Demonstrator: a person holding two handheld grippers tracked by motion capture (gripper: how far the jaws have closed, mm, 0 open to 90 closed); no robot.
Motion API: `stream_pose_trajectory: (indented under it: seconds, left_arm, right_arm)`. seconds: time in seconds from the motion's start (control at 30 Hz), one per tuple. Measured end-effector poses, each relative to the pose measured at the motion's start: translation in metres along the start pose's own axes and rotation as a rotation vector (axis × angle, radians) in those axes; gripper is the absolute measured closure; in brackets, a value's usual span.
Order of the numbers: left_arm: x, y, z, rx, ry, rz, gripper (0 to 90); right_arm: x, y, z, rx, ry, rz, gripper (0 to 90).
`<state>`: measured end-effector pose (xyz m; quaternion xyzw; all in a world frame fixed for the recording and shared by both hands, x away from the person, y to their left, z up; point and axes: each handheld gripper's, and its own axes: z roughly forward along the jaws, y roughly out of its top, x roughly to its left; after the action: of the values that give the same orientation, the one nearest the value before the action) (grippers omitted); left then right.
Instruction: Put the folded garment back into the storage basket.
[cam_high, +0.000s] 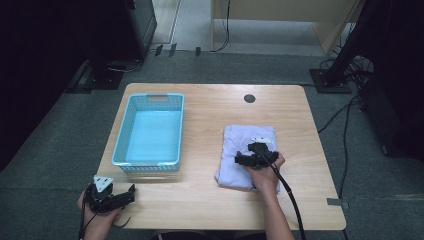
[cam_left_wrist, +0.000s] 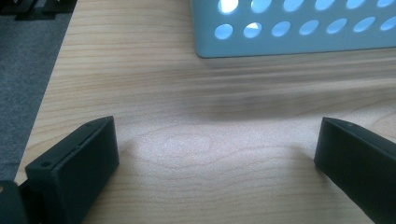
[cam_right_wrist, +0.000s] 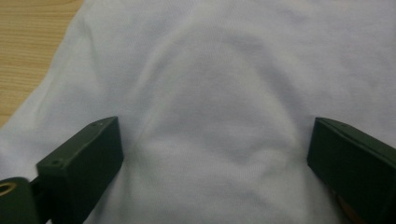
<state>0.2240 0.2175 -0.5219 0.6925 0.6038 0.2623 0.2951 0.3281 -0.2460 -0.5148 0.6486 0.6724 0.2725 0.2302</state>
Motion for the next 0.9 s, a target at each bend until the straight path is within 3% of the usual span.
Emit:
stream_pose_trajectory:
  seconds: [0.27,0.63,0.9]
  left_arm:
    - [0.0000,0.0000,0.0000,0.000,0.000,0.000,0.0]
    - [0.0000,0.0000,0.0000,0.000,0.000,-0.001,0.0]
    - [0.0001,0.0000,0.0000,0.000,0.000,0.000,0.0]
  right_arm:
    - [-0.0018,-0.0018,-0.0049,-0.037,-0.018,0.036,24.1]
    - [-0.0063,-0.0023,-0.0077,-0.077,-0.020,0.076,61.5]
    - [-0.0090,-0.0041,-0.0077,-0.106,-0.018,0.102,74.3]
